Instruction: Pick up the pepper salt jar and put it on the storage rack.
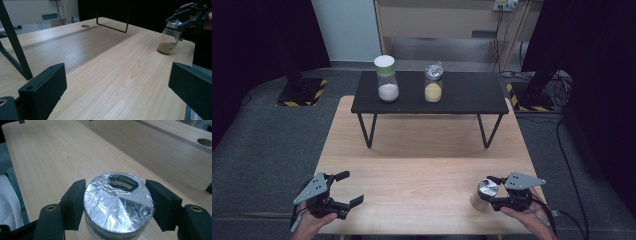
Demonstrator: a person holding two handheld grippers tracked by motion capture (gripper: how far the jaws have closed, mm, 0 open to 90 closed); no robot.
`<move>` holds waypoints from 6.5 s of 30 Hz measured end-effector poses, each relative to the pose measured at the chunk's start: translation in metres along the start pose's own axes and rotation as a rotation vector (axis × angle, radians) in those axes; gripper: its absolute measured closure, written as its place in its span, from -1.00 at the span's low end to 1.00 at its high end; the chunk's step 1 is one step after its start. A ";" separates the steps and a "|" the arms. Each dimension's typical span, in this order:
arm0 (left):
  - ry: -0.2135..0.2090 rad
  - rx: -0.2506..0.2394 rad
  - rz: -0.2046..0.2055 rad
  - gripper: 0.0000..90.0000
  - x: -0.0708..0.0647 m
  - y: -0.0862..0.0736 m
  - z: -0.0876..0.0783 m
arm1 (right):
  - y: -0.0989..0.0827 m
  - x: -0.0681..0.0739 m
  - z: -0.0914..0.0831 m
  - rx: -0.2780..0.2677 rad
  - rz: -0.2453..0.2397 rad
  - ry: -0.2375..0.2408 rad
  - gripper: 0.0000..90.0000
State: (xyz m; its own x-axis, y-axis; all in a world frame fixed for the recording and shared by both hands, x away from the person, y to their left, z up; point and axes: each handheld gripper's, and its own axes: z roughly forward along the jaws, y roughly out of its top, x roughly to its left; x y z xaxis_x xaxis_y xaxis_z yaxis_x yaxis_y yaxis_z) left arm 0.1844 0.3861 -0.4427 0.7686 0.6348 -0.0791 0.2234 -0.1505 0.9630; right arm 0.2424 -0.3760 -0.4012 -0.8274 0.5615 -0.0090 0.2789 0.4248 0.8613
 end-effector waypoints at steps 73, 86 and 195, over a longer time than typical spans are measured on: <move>-0.015 -0.005 -0.015 -0.98 0.003 -0.001 0.000 | 0.187 -0.049 -0.017 0.098 -0.054 0.080 -0.20; -0.018 -0.002 -0.024 -0.98 0.003 -0.001 0.001 | 0.225 -0.049 -0.026 0.116 -0.056 0.031 -0.20; -0.026 -0.009 -0.032 -0.98 0.005 -0.003 0.000 | 0.314 -0.120 0.053 0.114 0.183 -0.389 -0.20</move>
State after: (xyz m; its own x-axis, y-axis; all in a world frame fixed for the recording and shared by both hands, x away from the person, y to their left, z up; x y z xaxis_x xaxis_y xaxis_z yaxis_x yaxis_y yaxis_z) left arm 0.1879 0.3900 -0.4457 0.7767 0.6190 -0.1166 0.2426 -0.1231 0.9623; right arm 0.4554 -0.2727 -0.1565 -0.5205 0.8509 -0.0710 0.4739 0.3570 0.8050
